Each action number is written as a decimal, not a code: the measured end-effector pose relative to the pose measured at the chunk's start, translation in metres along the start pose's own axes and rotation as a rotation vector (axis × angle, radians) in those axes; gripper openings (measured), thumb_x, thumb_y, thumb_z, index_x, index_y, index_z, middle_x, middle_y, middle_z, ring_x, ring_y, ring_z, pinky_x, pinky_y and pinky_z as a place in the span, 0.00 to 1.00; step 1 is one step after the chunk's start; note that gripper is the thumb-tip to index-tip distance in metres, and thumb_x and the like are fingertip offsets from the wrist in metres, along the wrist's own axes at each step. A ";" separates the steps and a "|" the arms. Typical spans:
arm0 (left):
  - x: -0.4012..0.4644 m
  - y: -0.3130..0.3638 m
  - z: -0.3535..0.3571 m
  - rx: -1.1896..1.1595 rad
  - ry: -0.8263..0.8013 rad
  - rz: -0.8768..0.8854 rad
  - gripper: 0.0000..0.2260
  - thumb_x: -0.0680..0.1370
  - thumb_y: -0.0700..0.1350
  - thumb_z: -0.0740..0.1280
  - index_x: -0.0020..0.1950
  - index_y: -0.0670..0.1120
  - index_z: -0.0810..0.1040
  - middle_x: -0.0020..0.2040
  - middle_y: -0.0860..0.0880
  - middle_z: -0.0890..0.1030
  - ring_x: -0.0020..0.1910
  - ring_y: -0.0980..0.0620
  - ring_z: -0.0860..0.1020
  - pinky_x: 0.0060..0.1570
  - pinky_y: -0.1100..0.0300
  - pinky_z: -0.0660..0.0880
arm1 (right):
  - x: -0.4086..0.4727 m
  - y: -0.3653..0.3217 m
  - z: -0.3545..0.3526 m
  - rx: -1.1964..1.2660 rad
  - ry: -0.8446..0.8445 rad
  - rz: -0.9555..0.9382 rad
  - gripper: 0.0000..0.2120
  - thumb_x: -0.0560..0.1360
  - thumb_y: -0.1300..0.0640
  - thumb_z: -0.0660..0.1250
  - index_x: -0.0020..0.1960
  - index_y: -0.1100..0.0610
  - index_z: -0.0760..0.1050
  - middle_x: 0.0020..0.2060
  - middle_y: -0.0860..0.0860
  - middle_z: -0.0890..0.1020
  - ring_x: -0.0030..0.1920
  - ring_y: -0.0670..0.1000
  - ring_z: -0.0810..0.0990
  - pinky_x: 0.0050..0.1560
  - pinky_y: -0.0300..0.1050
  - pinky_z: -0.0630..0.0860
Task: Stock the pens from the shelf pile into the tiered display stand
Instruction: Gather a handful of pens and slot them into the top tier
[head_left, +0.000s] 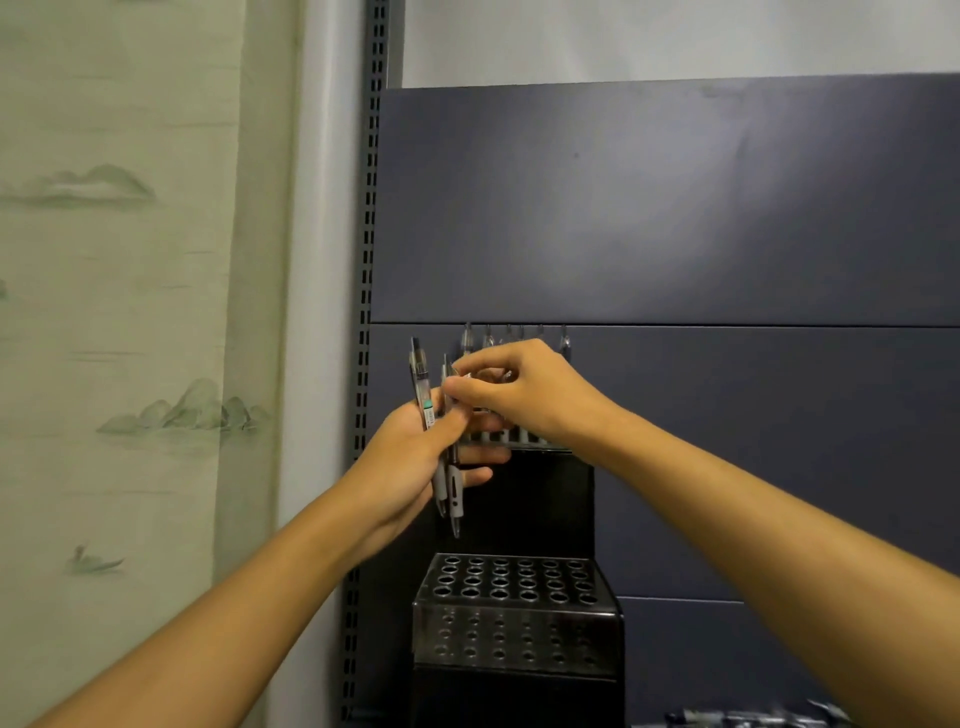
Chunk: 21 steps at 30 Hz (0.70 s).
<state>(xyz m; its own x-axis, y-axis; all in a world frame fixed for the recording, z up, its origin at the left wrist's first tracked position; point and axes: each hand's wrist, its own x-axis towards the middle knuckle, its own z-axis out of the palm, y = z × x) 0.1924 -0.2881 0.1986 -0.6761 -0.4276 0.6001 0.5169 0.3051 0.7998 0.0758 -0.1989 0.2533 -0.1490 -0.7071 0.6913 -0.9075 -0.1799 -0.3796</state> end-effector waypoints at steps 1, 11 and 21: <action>0.000 -0.001 0.003 0.010 -0.002 0.000 0.10 0.84 0.45 0.57 0.59 0.49 0.77 0.49 0.48 0.86 0.47 0.47 0.86 0.44 0.57 0.83 | -0.003 0.001 0.001 0.027 0.005 0.011 0.13 0.77 0.48 0.69 0.58 0.51 0.82 0.47 0.45 0.84 0.46 0.45 0.84 0.48 0.39 0.82; -0.004 -0.010 -0.017 0.041 0.067 -0.038 0.13 0.84 0.40 0.56 0.64 0.48 0.75 0.57 0.49 0.84 0.53 0.49 0.84 0.52 0.55 0.82 | 0.017 -0.011 -0.033 0.401 0.291 0.099 0.10 0.80 0.54 0.66 0.57 0.59 0.79 0.45 0.55 0.86 0.39 0.54 0.87 0.40 0.46 0.84; -0.010 -0.014 -0.049 0.081 0.153 -0.111 0.11 0.83 0.38 0.59 0.56 0.46 0.80 0.47 0.48 0.87 0.41 0.50 0.86 0.41 0.59 0.82 | 0.060 0.014 -0.046 0.122 0.451 0.100 0.12 0.79 0.54 0.68 0.59 0.60 0.78 0.44 0.57 0.84 0.34 0.50 0.85 0.37 0.43 0.84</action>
<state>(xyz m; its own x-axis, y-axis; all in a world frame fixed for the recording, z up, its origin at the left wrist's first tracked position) 0.2181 -0.3300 0.1803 -0.6361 -0.5847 0.5035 0.3950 0.3137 0.8634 0.0357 -0.2122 0.3173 -0.4133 -0.3622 0.8354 -0.8315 -0.2239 -0.5085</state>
